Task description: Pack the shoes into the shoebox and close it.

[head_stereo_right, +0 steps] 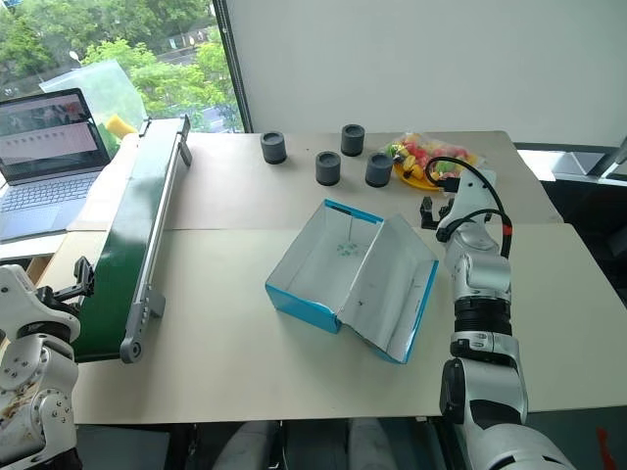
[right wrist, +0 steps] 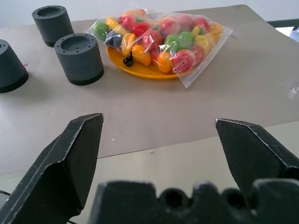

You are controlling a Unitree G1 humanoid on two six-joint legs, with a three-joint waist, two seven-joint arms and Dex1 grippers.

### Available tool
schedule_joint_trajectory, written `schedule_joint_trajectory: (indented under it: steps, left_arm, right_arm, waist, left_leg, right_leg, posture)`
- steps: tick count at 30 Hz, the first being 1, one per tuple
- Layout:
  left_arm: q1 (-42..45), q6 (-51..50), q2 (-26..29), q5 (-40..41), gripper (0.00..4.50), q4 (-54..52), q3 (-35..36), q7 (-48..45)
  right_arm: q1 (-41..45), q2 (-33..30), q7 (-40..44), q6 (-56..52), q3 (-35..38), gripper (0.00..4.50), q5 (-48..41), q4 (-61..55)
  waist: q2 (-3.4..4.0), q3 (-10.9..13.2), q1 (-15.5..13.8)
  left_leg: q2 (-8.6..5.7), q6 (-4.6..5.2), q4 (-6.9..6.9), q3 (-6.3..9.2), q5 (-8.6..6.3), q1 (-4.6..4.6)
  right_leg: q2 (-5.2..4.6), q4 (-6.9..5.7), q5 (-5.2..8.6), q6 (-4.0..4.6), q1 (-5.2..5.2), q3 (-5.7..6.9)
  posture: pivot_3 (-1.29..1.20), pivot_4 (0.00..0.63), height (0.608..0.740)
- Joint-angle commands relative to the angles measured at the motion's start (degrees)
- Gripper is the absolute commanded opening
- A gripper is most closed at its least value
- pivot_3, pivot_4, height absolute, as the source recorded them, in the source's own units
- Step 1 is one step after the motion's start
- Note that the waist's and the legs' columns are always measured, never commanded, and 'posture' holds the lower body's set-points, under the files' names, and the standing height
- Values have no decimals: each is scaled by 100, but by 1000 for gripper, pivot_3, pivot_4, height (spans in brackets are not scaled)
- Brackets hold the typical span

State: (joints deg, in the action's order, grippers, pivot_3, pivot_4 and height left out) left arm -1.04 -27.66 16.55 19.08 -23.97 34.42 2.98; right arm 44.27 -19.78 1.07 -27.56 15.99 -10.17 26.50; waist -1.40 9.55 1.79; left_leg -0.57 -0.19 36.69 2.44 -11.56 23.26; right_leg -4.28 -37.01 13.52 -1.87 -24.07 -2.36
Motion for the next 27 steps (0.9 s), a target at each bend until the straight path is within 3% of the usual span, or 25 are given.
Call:
schedule_joint_trajectory:
  steps: [1, 4, 9, 14, 17, 22, 27]
  left_arm:
    - [-98, 137, 44, -199, 4500, -272, -149, -1]
    - [-145, 69, -27, -229, 4500, -286, -227, 51]
    - [-145, 49, -13, -241, 4500, -285, -245, 82]
    - [-187, 37, -10, -219, 4500, -311, -220, 58]
    - [-236, -26, -65, -113, 4500, -373, -109, 88]
    - [-382, -348, 10, 64, 4500, -473, -63, -28]
    - [-176, -655, 274, 103, 4500, -377, -138, -146]
  right_arm:
    - [422, 35, 129, 246, -260, 4486, 108, -272]
    - [1036, 400, 1442, 91, -1319, 4486, -111, -1129]
    - [528, 189, 3991, -689, -3038, 4486, -974, -3213]
    - [228, -7, 4719, -845, -3300, 4486, -1285, -3701]
    - [152, 40, 4662, -828, -3359, 4486, -1184, -3656]
    - [-2, 409, 3661, -780, -3428, 4486, -465, -3320]
    - [-322, 573, 3222, -678, -3491, 4486, -77, -3480]
  waist:
    - [0, 0, 2]
    - [7, 5, 176]
    - [-22, -17, 171]
    - [-39, -23, -32]
    - [-39, -23, -60]
    - [-39, -23, -46]
    - [-39, -23, -62]
  left_leg:
    - [0, 0, 0, 0, 0, 0]
    - [4, 0, 0, -21, 0, -1]
    - [65, -8, -1, 4, -18, -7]
    - [66, -21, 22, 38, -31, 12]
    - [46, -15, 25, 39, -28, -1]
    - [51, -17, 22, 34, -28, -10]
    - [49, -17, 21, 32, -28, -1]
  right_leg:
    - [0, 0, 0, 0, 0, 0]
    - [0, -8, -4, 2, -18, -22]
    - [74, -2, -13, 18, -10, -9]
    - [57, 18, -13, 20, -7, 2]
    - [27, 18, -16, 14, -4, -5]
    - [52, 9, -16, 23, -8, -7]
    - [52, 5, -16, 24, -14, -7]
  posture:
    - [0, 150, 740]
    - [0, 150, 740]
    - [0, 150, 740]
    - [0, 150, 740]
    - [0, 150, 740]
    - [0, 150, 740]
    - [0, 150, 740]
